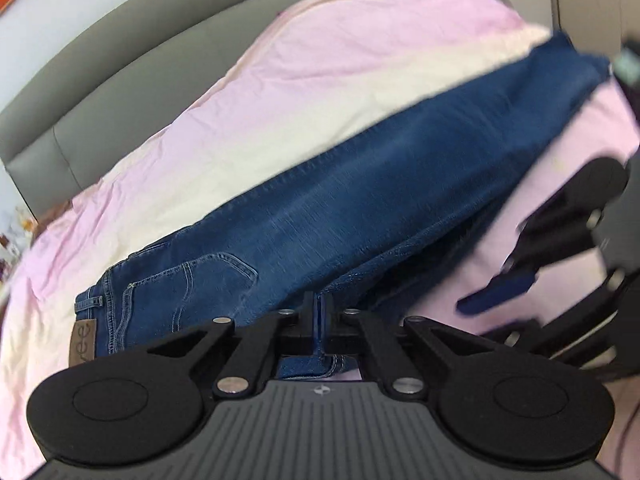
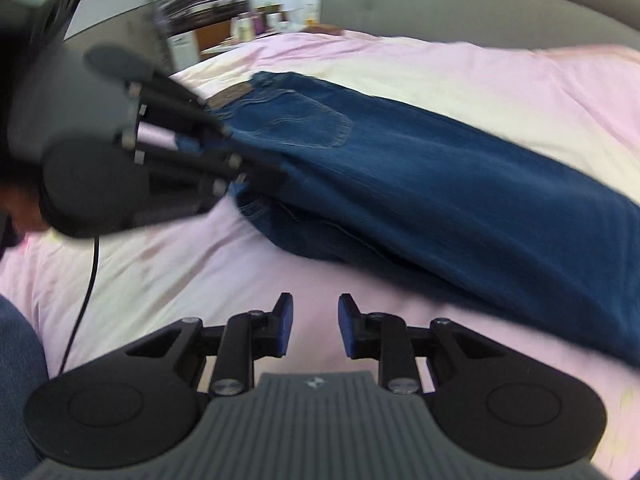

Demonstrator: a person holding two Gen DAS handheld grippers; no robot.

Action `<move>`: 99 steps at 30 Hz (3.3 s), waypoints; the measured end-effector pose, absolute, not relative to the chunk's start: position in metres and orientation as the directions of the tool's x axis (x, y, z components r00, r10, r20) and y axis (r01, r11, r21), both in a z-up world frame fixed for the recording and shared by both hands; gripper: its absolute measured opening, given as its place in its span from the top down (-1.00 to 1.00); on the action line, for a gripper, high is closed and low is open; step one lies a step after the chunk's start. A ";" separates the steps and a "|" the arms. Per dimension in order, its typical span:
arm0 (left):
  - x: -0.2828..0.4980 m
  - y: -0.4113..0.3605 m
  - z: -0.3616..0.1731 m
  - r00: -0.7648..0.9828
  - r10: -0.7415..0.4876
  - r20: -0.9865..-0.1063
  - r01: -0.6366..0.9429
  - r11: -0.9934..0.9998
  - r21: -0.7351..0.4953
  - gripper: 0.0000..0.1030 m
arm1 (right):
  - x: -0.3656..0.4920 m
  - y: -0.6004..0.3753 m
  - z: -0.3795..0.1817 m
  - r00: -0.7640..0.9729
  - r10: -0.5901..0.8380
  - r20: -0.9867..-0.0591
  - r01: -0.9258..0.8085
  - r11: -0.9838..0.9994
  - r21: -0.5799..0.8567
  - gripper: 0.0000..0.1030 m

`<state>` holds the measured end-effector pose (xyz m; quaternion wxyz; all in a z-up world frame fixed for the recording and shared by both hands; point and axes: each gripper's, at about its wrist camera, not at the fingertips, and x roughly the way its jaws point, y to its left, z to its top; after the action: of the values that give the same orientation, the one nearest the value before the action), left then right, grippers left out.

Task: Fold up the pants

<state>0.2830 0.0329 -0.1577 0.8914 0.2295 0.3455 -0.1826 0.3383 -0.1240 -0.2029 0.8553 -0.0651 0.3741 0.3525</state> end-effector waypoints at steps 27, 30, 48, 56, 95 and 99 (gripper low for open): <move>0.274 0.090 -0.145 0.625 -0.220 -0.749 0.466 0.875 0.131 1.00 | 0.443 -0.039 -0.212 0.169 0.696 -0.698 -0.929 0.348 0.122 0.83; 0.270 0.103 -0.146 0.620 -0.206 -0.758 0.437 0.892 0.115 1.00 | 0.427 -0.045 -0.208 0.175 0.710 -0.683 -0.933 0.340 0.114 0.84; 0.289 0.097 -0.166 0.606 -0.210 -0.767 0.308 0.951 -0.018 0.91 | 0.333 -0.062 -0.227 0.381 0.581 -0.719 -0.784 0.616 0.082 1.00; 0.308 0.077 -0.227 0.515 -0.113 -0.850 0.278 0.960 0.041 0.90 | 0.335 -0.176 -0.200 0.580 0.372 -0.725 -0.535 0.845 0.006 1.00; 0.325 0.042 -0.221 0.482 0.068 -0.873 0.089 0.988 0.126 0.92 | 0.358 -0.728 -0.231 0.736 -0.216 -0.641 0.601 0.645 0.472 0.99; 0.327 0.039 -0.220 0.474 0.089 -0.876 0.090 0.985 0.149 0.91 | 0.357 -0.730 -0.243 0.726 -0.199 -0.659 0.613 0.622 0.487 0.93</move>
<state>0.3274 0.0386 -0.2202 0.8539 0.0874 0.5130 -0.0004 0.3571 -0.7298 -0.2434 0.8545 0.3642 0.2840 -0.2378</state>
